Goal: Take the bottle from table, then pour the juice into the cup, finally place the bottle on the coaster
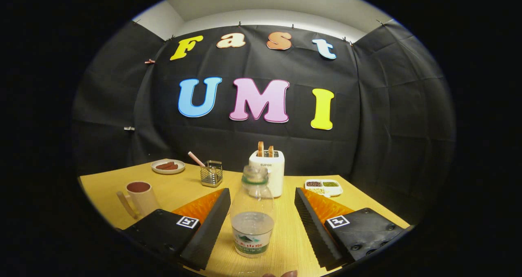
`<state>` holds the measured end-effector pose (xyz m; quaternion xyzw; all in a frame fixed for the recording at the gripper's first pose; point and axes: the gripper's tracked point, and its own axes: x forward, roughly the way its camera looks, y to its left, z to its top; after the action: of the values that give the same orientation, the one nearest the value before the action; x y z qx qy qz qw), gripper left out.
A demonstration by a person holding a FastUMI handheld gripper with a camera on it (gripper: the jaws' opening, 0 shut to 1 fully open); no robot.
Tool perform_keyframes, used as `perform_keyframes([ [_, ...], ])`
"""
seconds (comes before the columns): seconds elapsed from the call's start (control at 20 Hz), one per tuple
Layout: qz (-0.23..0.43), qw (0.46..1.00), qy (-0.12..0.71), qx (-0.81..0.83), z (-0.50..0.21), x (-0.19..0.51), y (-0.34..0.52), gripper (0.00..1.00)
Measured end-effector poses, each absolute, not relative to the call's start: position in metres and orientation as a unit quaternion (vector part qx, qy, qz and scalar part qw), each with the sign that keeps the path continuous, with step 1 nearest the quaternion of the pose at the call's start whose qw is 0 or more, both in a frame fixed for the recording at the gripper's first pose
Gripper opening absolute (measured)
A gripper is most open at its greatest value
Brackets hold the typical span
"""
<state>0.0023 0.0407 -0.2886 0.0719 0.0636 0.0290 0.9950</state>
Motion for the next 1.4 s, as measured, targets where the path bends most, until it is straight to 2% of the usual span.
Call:
perform_keyframes([
  [0.25,0.038,0.992,0.080,0.090,-0.334,0.009,0.056,0.98],
  [0.6,0.023,0.992,0.092,0.089,-0.357,0.020,0.054,0.97],
  [0.65,0.019,0.991,0.094,0.090,-0.357,0.020,0.051,0.93],
  [0.75,0.017,0.990,0.113,0.087,-0.363,0.028,0.053,0.78],
  [0.8,0.014,0.989,0.126,0.076,-0.363,0.029,0.054,0.75],
  [0.95,0.003,0.992,0.123,0.025,-0.339,0.031,0.047,0.70],
  [1.2,-0.008,0.989,0.116,-0.093,-0.285,0.037,0.046,0.69],
  [1.4,0.014,0.981,0.118,-0.156,-0.246,0.040,0.070,0.69],
])
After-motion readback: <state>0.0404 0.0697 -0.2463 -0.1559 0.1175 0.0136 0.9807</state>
